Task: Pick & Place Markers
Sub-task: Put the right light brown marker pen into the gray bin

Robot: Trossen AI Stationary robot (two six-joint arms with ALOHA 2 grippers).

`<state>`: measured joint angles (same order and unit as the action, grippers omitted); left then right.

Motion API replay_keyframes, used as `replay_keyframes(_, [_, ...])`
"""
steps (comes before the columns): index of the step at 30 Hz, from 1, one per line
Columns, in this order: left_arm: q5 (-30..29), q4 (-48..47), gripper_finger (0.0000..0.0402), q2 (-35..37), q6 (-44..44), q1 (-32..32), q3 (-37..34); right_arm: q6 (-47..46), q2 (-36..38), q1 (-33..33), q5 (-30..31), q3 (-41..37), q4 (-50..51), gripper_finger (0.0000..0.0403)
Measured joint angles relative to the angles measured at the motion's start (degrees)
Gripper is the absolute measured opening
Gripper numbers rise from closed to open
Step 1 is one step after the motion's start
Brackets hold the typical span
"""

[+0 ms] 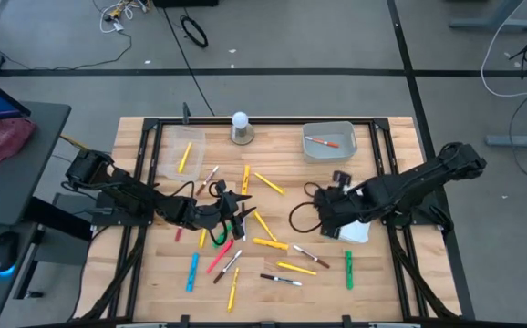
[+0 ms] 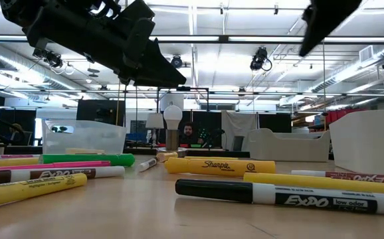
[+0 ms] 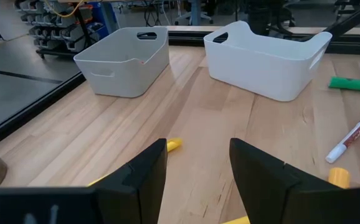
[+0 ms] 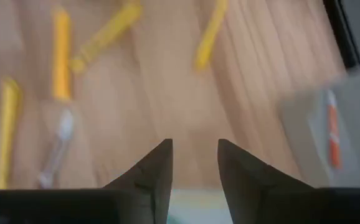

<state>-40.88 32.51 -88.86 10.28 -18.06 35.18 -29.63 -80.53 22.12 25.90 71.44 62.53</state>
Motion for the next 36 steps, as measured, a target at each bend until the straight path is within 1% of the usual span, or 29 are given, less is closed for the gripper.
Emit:
replay_keyframes(3, [0.04,-0.02,0.0181,0.00,0.63,0.00,0.00,3.97,-0.04,0.79,1.35,-4.68,-13.35,0.0128])
replay_keyframes(8, [0.14,-0.07,0.0181,0.00,1.43,0.00,0.00,10.24,-0.09,0.83,0.72,-17.00,-42.75,0.0128])
replay_keyframes(10, [0.15,-0.07,0.0181,0.00,1.38,0.00,0.00,12.08,-0.07,0.50,-2.66,-21.83,-53.75,0.0128])
replay_keyframes(12, [0.16,-0.07,0.0181,-0.02,1.37,0.16,0.00,12.16,-0.07,0.09,-7.58,-25.44,-60.03,0.0128])
replay_keyframes(14, [0.17,-0.06,0.0181,-0.02,1.53,0.55,0.00,11.19,-0.07,0.03,-11.60,-27.19,-61.72,0.0129])
replay_keyframes(15, [0.17,-0.04,0.0181,0.00,1.53,0.76,0.00,10.44,-0.07,0.11,-13.09,-27.47,-61.04,0.0132])
replay_keyframes(19, [0.15,-0.02,0.0181,-0.02,3.31,1.72,0.00,7.48,-0.46,1.61,-16.60,-27.58,-55.27,0.0151])
replay_keyframes(23, [0.17,-0.07,0.0181,-0.02,4.51,2.09,0.00,6.12,-0.82,4.22,-20.32,-27.58,-53.68,0.0175])
replay_keyframes(26, [0.17,-0.07,0.0181,-0.02,4.52,2.14,0.00,5.49,-1.92,7.07,-21.11,-27.54,-53.40,0.0187])
replay_keyframes(31, [0.94,-0.28,0.0181,-0.02,5.74,2.03,0.00,2.01,-4.74,12.36,-20.99,-27.54,-51.96,0.0190])
replay_keyframes(36, [3.32,-0.28,0.0181,-0.02,6.07,2.03,0.00,-1.74,-8.10,16.54,-17.58,-27.56,-50.57,0.0190])
